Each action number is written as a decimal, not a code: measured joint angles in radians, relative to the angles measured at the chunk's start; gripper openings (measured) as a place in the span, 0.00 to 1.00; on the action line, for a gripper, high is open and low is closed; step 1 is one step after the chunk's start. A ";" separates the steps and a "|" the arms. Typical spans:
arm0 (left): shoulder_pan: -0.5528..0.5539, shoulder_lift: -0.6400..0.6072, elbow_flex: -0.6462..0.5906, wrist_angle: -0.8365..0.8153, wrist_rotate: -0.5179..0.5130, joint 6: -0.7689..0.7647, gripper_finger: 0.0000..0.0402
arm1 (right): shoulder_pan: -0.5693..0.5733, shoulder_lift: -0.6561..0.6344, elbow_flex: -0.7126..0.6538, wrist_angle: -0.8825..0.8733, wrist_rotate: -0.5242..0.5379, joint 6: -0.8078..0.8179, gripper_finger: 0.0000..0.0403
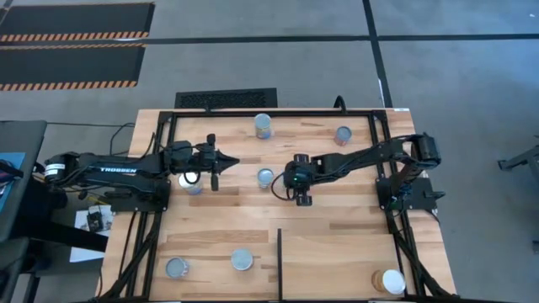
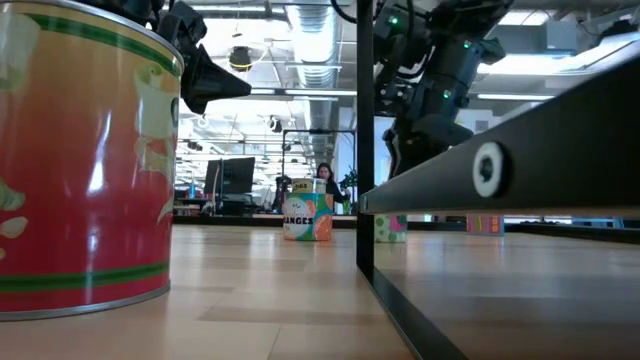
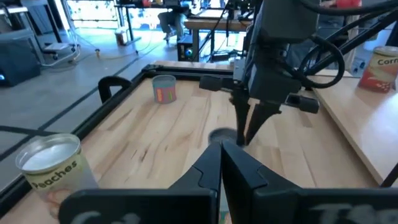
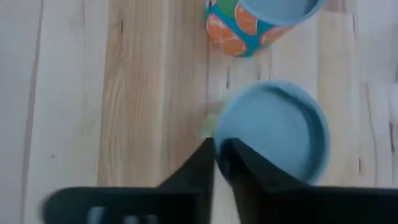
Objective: Pick and place cans onto a shelf
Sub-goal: Put the canned peas on the shelf
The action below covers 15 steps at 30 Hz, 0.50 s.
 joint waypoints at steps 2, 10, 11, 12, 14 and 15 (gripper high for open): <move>0.000 0.000 0.000 -0.011 -0.002 0.002 0.00 | 0.010 -0.001 0.020 -0.044 -0.002 0.000 0.04; 0.000 0.000 0.000 -0.029 -0.027 0.012 0.00 | 0.133 -0.117 0.147 -0.350 -0.062 0.162 0.02; 0.000 0.000 0.000 -0.029 -0.027 0.012 0.00 | 0.165 -0.132 0.166 -0.391 -0.064 0.210 0.02; 0.000 0.000 0.000 -0.027 -0.027 0.011 0.00 | 0.199 -0.146 0.189 -0.422 -0.069 0.273 0.02; 0.000 0.000 0.000 -0.027 -0.027 0.010 0.00 | 0.276 -0.173 0.231 -0.474 -0.084 0.425 0.02; 0.000 0.000 0.000 -0.026 -0.027 0.008 0.00 | 0.318 -0.182 0.247 -0.494 -0.088 0.510 0.03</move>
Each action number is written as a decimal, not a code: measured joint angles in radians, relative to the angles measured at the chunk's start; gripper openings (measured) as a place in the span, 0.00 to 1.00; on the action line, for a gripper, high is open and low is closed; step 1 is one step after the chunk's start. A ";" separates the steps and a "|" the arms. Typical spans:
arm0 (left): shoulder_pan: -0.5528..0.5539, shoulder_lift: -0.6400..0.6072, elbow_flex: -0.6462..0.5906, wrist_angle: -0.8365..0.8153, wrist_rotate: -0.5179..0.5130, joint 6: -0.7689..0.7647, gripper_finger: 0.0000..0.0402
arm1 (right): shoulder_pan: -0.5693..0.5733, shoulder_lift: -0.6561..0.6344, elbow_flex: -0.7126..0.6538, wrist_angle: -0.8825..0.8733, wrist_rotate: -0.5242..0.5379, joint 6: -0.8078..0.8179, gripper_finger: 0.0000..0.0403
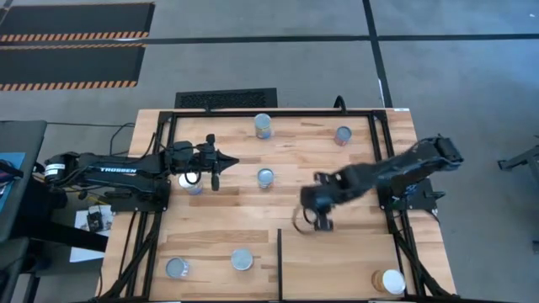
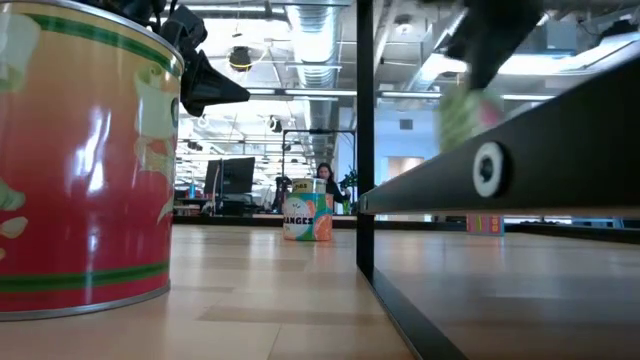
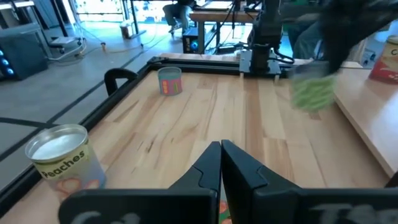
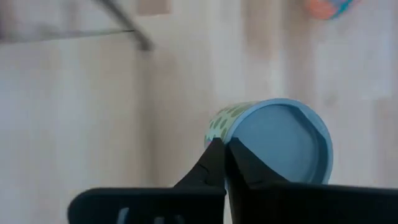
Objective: Pick and place cans onto a shelf
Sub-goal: Put the canned peas on the shelf
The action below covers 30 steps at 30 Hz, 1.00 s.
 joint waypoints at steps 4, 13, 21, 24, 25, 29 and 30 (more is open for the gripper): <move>0.000 0.000 0.000 0.000 0.000 -0.019 0.00 | 0.186 -0.005 0.047 -0.023 0.000 0.364 0.02; 0.000 0.000 0.000 -0.002 0.000 -0.026 0.00 | 0.512 0.132 0.164 -0.112 0.048 0.987 0.03; 0.000 0.000 0.000 -0.005 0.004 -0.035 0.00 | 0.611 0.278 0.248 -0.149 0.018 1.208 0.03; 0.000 0.000 0.000 -0.005 0.008 -0.037 0.00 | 0.637 0.317 0.272 -0.158 -0.020 1.267 0.03; 0.000 0.000 0.000 -0.005 0.008 -0.038 0.00 | 0.645 0.328 0.282 -0.158 -0.027 1.280 0.03; 0.000 0.000 0.000 -0.005 0.008 -0.042 0.00 | 0.670 0.355 0.308 -0.182 -0.038 1.333 0.03; 0.000 0.000 0.000 -0.005 0.008 -0.045 0.00 | 0.673 0.357 0.309 -0.184 -0.037 1.343 0.03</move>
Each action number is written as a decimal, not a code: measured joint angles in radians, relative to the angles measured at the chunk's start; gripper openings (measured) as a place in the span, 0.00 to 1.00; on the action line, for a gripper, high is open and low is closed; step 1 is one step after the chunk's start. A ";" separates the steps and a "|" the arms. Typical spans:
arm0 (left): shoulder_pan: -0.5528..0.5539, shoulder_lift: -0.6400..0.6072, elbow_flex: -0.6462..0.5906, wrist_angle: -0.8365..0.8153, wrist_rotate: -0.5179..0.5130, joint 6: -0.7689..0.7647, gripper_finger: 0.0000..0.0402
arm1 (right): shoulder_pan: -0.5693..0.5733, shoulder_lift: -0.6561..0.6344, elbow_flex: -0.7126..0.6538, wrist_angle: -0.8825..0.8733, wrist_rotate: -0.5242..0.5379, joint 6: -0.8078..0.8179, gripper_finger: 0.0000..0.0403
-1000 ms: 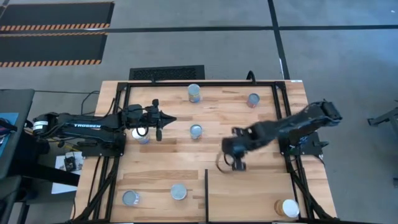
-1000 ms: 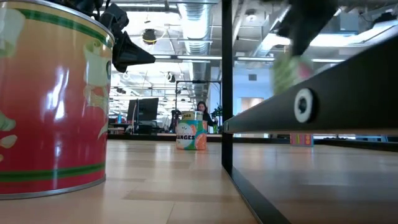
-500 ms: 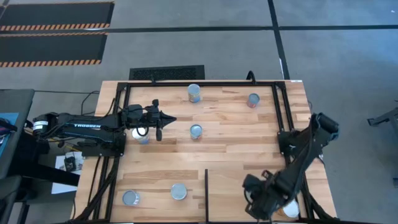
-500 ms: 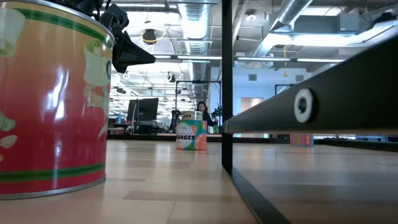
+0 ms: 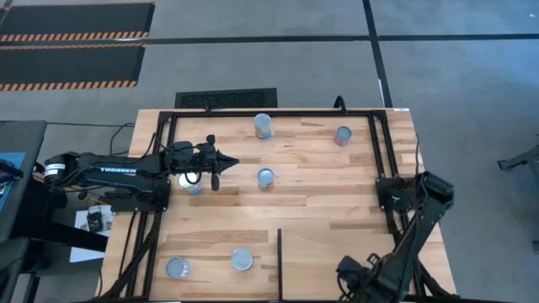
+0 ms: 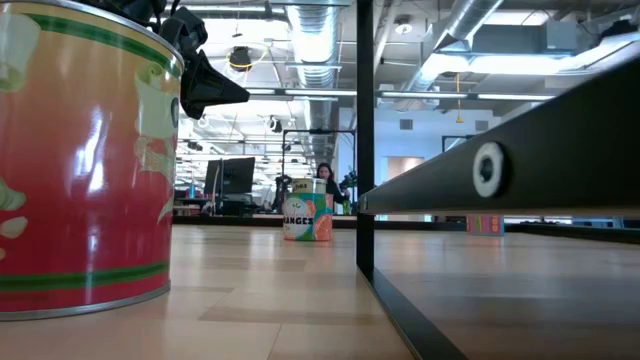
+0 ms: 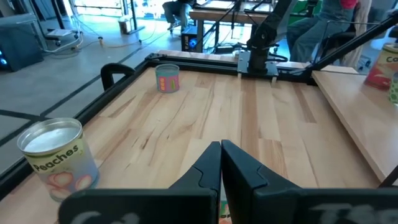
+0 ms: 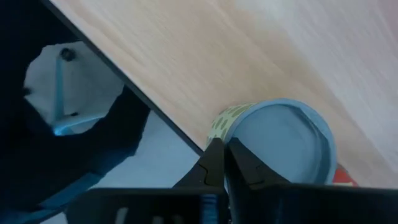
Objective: Pick and place cans onto a shelf
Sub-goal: Put the canned peas on the shelf
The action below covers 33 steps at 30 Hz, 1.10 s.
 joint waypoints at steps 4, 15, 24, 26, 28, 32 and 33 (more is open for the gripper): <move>0.000 0.000 0.000 -0.002 0.001 -0.012 0.00 | 0.009 0.000 0.000 -0.004 0.008 0.011 0.03; -0.015 0.000 0.000 -0.018 0.001 -0.029 0.00 | -0.026 0.001 -0.001 -0.019 -0.016 -0.051 0.13; -0.046 0.000 0.000 -0.031 -0.004 -0.023 0.00 | -0.046 0.001 -0.002 -0.012 -0.039 -0.079 0.25; -0.049 0.000 0.000 -0.031 -0.004 -0.023 0.00 | -0.046 0.001 -0.002 -0.011 -0.055 -0.079 0.27; -0.052 0.000 0.000 -0.031 -0.004 -0.023 0.00 | -0.042 0.001 -0.002 -0.010 -0.072 -0.078 0.29; -0.056 0.000 0.000 -0.031 -0.004 -0.024 0.00 | -0.038 0.001 -0.002 0.017 -0.116 -0.081 0.29; -0.056 0.000 0.000 -0.031 -0.004 -0.024 0.00 | -0.036 0.001 -0.002 0.022 -0.119 -0.081 0.28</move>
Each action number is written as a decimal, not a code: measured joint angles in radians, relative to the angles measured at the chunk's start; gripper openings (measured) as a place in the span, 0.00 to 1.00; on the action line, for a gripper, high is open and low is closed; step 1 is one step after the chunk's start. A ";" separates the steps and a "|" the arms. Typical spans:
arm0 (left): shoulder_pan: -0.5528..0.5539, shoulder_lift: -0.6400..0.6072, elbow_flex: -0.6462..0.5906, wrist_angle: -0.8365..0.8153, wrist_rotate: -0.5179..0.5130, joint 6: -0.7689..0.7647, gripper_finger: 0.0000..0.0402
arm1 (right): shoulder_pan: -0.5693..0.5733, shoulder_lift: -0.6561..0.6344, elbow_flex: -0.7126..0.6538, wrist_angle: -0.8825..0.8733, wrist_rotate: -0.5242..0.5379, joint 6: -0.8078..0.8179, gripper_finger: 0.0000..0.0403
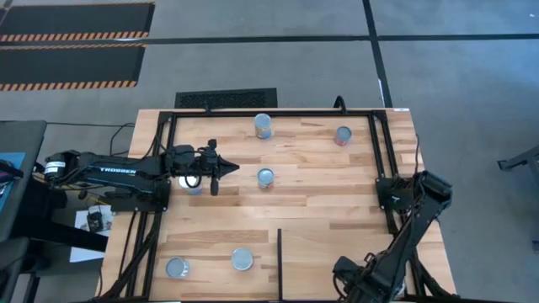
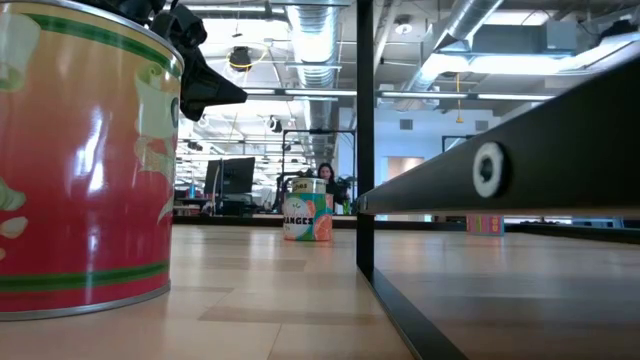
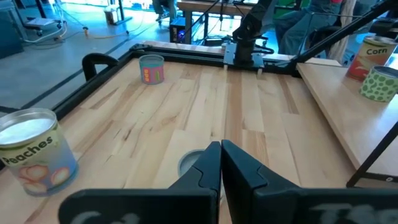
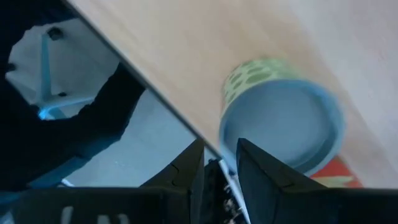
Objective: Pick and place cans onto a shelf
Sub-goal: Put the canned peas on the shelf
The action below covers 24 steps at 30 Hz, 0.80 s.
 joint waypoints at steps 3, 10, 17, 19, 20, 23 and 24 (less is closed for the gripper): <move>0.000 0.000 0.000 0.000 0.000 -0.003 0.00 | 0.011 0.000 0.000 0.006 -0.005 0.000 0.27; 0.000 0.000 0.000 0.000 0.000 -0.007 0.00 | 0.021 0.000 0.000 0.007 -0.006 0.001 0.24; 0.000 0.000 0.000 0.001 0.000 -0.011 0.00 | 0.021 -0.004 0.000 -0.058 -0.005 -0.024 0.13; 0.000 0.000 0.000 0.001 0.000 -0.016 0.00 | 0.021 -0.004 -0.001 -0.084 -0.004 -0.035 0.06; 0.000 0.000 0.000 0.001 0.000 -0.017 0.00 | 0.022 -0.004 -0.001 -0.088 -0.004 -0.043 0.04; 0.000 0.000 0.000 0.001 0.000 -0.019 0.00 | 0.023 -0.003 -0.006 -0.081 -0.002 -0.065 0.03; 0.000 0.000 0.000 0.001 0.000 -0.020 0.00 | 0.019 -0.003 -0.012 -0.071 -0.002 -0.068 0.04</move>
